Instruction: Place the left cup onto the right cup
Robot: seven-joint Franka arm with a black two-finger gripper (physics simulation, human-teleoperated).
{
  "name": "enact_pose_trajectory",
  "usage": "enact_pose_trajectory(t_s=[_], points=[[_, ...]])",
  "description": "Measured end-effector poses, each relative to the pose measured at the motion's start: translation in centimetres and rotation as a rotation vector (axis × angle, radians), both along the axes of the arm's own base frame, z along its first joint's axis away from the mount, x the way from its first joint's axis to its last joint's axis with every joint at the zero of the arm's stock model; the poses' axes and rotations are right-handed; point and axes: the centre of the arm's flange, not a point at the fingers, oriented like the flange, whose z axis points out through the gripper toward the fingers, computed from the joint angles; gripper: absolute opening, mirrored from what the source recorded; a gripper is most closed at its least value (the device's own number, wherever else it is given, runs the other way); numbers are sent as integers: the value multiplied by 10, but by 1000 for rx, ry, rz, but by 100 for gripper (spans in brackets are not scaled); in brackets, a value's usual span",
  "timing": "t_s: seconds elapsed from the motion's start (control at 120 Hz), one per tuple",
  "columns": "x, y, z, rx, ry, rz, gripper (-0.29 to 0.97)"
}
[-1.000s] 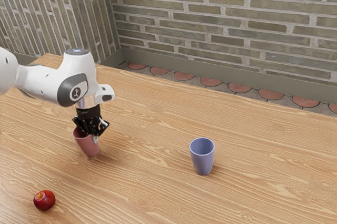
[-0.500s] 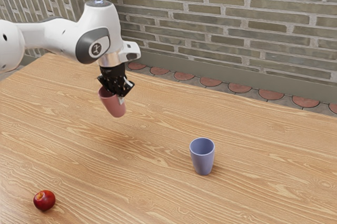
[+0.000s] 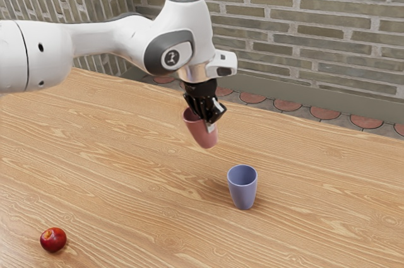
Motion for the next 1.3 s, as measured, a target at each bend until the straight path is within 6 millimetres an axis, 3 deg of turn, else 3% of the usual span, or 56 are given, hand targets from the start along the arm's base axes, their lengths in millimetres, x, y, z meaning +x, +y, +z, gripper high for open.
enact_pose_trajectory(t_s=[0.092, 0.2, 0.467, 0.842, 1.3], points=[[-13, -35, 2, -12, 4, -54, -10], [-26, -62, 3, -16, 6, -94, -10], [-30, -90, -4, -17, 12, -117, -10], [-24, -95, -35, -7, 55, -101, -10], [-4, -94, -47, 11, 43, -93, -10]])
